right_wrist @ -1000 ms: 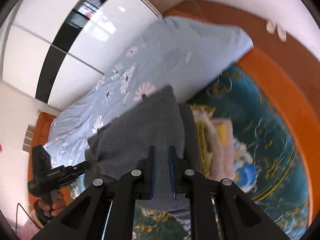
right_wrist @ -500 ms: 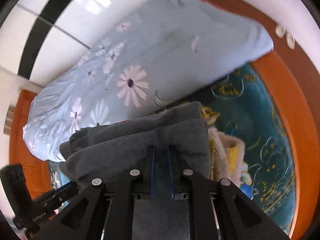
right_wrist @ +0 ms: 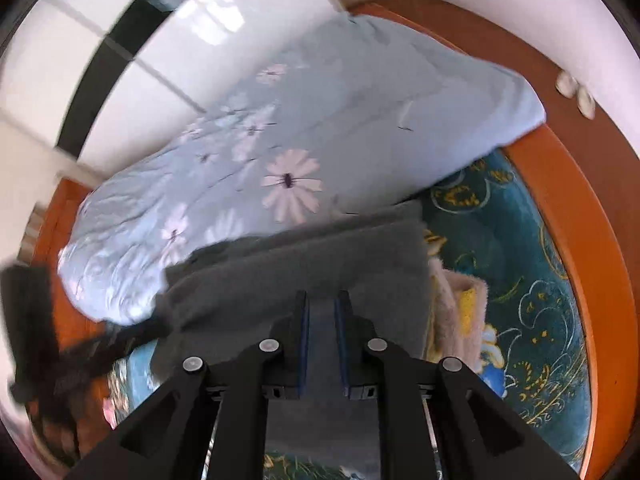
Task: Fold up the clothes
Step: 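Lower the sweatpants onto the clothes stack and open both grippers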
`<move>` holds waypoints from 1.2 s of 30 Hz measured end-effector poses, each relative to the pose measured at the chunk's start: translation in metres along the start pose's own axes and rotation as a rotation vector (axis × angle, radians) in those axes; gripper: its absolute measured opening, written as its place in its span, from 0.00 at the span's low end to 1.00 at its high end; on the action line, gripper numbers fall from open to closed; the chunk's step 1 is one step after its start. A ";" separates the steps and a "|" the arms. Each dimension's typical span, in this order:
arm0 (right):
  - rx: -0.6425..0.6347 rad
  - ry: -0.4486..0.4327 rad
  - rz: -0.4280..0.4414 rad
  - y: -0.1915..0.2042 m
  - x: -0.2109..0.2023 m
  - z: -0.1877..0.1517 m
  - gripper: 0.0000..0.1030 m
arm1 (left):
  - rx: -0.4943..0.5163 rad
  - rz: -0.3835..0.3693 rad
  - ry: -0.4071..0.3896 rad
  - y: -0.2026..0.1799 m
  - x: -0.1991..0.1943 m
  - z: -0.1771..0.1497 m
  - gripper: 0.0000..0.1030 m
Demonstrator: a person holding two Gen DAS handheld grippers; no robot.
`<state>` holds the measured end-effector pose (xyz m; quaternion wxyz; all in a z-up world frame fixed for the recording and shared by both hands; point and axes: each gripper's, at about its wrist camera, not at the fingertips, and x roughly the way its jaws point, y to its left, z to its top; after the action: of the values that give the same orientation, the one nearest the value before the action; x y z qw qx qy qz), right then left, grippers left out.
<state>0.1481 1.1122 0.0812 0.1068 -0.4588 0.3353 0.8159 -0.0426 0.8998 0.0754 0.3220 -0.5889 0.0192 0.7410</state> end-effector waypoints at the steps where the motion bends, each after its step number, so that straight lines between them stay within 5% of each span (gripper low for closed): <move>1: -0.019 -0.001 -0.002 0.003 -0.003 -0.008 0.12 | -0.014 0.005 0.008 0.004 0.005 0.003 0.27; 9: 0.039 0.090 -0.020 -0.013 0.024 -0.066 0.12 | -0.239 -0.041 0.066 0.059 0.040 -0.001 0.27; 18: 0.077 0.084 -0.055 -0.010 0.043 -0.070 0.12 | -0.214 -0.004 0.095 0.055 0.042 -0.006 0.26; 26: 0.020 0.028 -0.076 0.017 -0.002 -0.091 0.12 | -0.141 0.006 0.022 0.039 -0.005 -0.044 0.27; 31: 0.003 0.119 -0.063 0.040 0.014 -0.126 0.13 | -0.160 0.026 0.034 0.045 -0.016 -0.078 0.29; 36: -0.034 0.186 -0.072 0.064 0.033 -0.148 0.14 | -0.167 0.064 0.062 0.049 -0.022 -0.104 0.42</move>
<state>0.1991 0.9648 0.0307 0.0968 -0.5461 0.3130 0.7710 0.0246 0.8081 0.0460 0.2473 -0.6354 -0.0142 0.7313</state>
